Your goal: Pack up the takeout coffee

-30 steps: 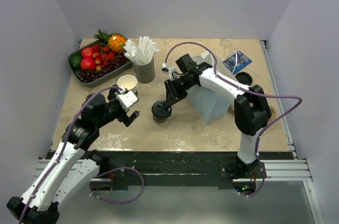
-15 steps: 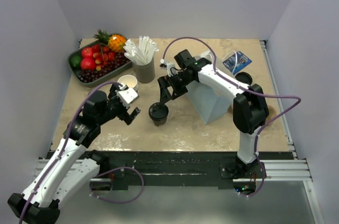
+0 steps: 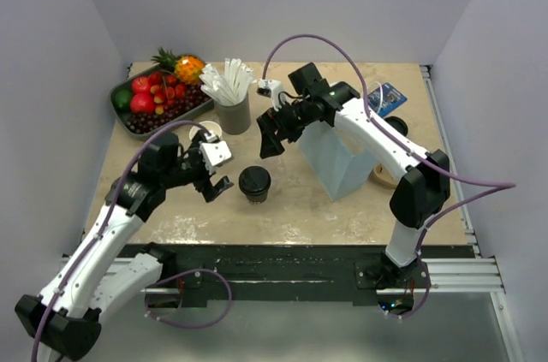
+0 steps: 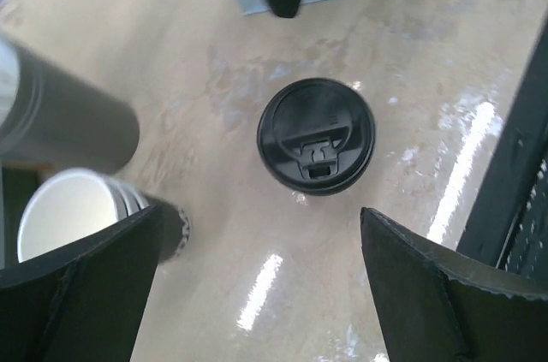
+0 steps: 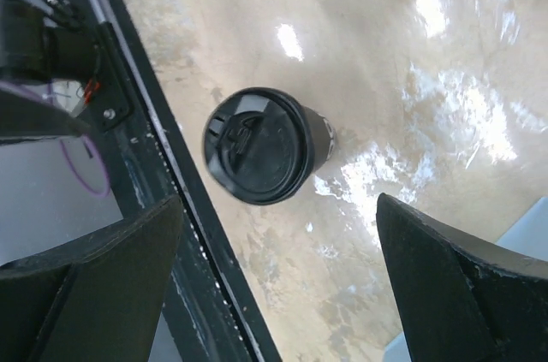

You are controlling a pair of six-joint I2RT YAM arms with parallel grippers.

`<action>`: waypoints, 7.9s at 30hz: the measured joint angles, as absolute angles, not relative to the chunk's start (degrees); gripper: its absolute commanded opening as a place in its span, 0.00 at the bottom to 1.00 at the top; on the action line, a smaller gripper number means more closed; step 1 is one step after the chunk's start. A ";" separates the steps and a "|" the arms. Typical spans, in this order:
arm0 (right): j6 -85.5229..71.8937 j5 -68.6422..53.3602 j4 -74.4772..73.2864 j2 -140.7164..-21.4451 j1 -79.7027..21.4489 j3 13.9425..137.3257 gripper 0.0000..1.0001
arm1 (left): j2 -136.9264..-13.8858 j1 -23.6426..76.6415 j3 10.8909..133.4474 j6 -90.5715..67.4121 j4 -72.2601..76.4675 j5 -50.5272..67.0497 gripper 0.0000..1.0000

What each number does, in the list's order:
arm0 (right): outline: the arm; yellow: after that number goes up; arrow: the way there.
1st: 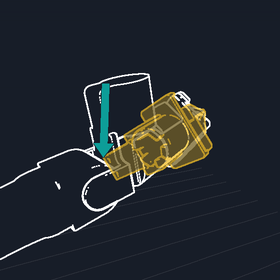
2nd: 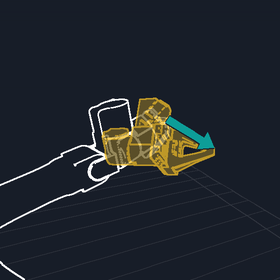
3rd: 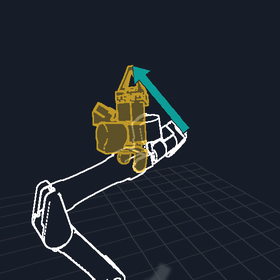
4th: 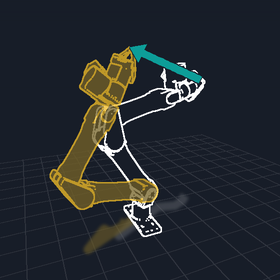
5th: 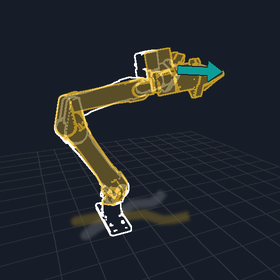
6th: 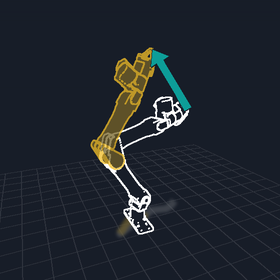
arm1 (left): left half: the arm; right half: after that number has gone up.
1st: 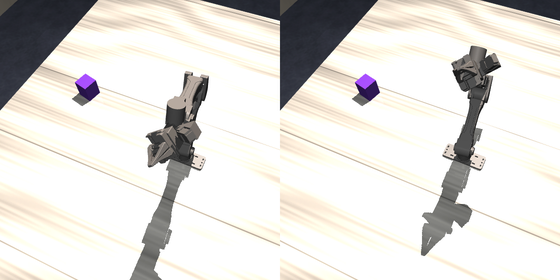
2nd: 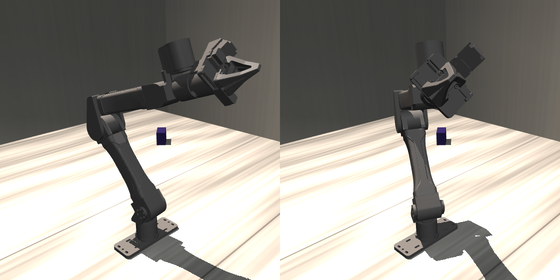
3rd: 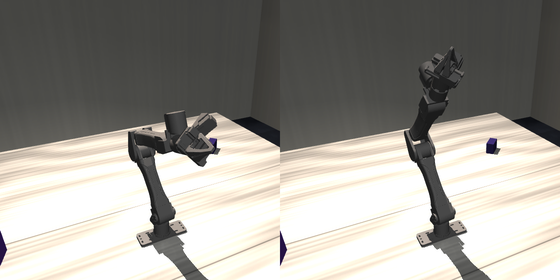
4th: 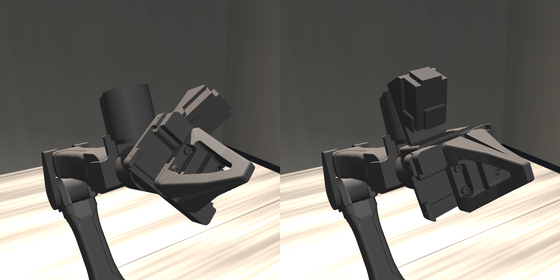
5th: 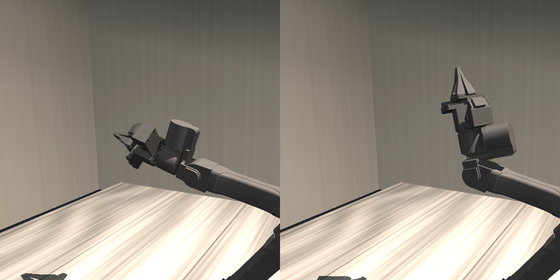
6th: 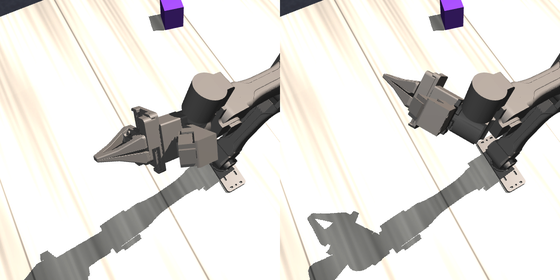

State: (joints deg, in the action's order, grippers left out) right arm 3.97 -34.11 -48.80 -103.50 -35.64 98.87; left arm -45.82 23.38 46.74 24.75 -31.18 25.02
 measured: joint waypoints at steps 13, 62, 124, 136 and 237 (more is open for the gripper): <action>8.05 -27.73 -46.65 -90.02 -30.74 116.07 0.99 | -78.24 23.66 71.55 37.80 -47.33 34.06 1.00; -9.10 -25.80 -38.89 -95.33 -7.73 113.58 0.99 | -83.90 39.81 65.58 -0.25 -37.60 8.71 1.00; -7.90 -31.07 -37.67 -93.17 -6.70 107.63 0.99 | -97.49 36.77 83.15 75.00 -67.83 30.04 0.77; -7.90 -34.22 -37.71 -93.23 -4.16 111.33 0.99 | -94.85 34.76 82.91 69.06 -67.00 30.09 0.69; 22.96 -12.78 -66.78 -90.04 -17.08 105.89 0.00 | -77.21 24.86 103.90 23.07 -31.57 33.61 0.00</action>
